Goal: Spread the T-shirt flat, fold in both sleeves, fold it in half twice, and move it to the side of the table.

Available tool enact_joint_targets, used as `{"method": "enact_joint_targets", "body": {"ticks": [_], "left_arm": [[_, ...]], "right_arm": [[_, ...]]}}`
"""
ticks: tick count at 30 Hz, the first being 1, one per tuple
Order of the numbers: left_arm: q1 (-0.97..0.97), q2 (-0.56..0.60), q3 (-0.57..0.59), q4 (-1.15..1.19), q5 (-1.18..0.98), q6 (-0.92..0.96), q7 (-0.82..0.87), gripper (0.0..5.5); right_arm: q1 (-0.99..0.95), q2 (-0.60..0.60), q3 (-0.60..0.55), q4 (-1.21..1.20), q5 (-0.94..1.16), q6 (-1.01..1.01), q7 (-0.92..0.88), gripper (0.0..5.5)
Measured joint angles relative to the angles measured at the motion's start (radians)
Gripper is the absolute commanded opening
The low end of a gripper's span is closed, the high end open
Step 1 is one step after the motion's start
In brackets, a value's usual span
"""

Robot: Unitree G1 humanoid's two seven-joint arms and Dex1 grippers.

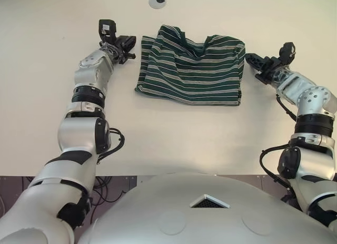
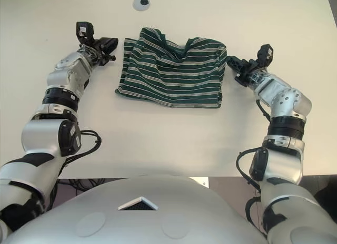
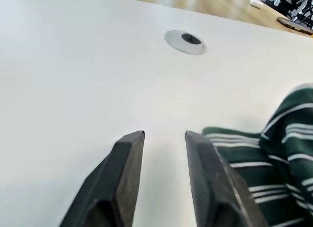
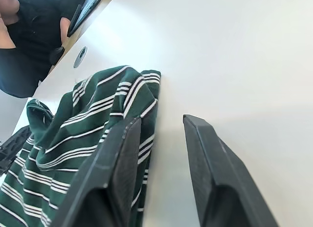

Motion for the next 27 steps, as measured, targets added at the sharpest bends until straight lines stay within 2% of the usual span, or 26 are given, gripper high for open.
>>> {"method": "enact_joint_targets", "body": {"ticks": [2,3,5,7,11,14,19,23,27], "left_arm": [[0.003,-0.004,0.039,-0.032,-0.027,-0.048,-0.036,1.44],[0.007,-0.013,0.054,-0.074,-0.048,-0.075,-0.077,1.49],[0.02,-0.025,0.056,-0.173,-0.076,-0.091,-0.152,1.17],[0.065,-0.035,0.011,-0.305,-0.079,-0.067,-0.215,0.85],[0.185,-0.067,-0.159,-0.48,0.02,0.034,-0.243,0.17],[0.194,-0.071,-0.227,-0.501,0.087,0.068,-0.224,0.03],[0.188,-0.096,-0.3,-0.445,0.183,0.089,-0.19,0.03],[0.149,-0.071,-0.317,-0.319,0.275,0.015,-0.107,0.03],[0.149,-0.037,-0.294,-0.284,0.284,-0.013,-0.093,0.03]], "right_arm": [[0.009,0.0,-0.008,-0.016,-0.003,-0.002,0.004,1.56],[0.026,0.001,-0.006,-0.052,-0.014,-0.019,0.02,1.35],[0.062,0.0,0.008,-0.15,-0.043,-0.092,0.052,1.06],[0.102,0.001,0.045,-0.265,-0.093,-0.175,0.084,0.71],[0.138,0.036,0.144,-0.371,-0.198,-0.3,0.117,0.0],[0.139,0.042,0.248,-0.346,-0.299,-0.354,0.133,0.0],[0.063,0.119,0.37,-0.15,-0.442,-0.406,0.125,0.0],[-0.005,0.121,0.38,-0.018,-0.513,-0.488,0.086,0.0],[-0.004,0.113,0.374,0.005,-0.544,-0.502,0.075,0.0]]}}
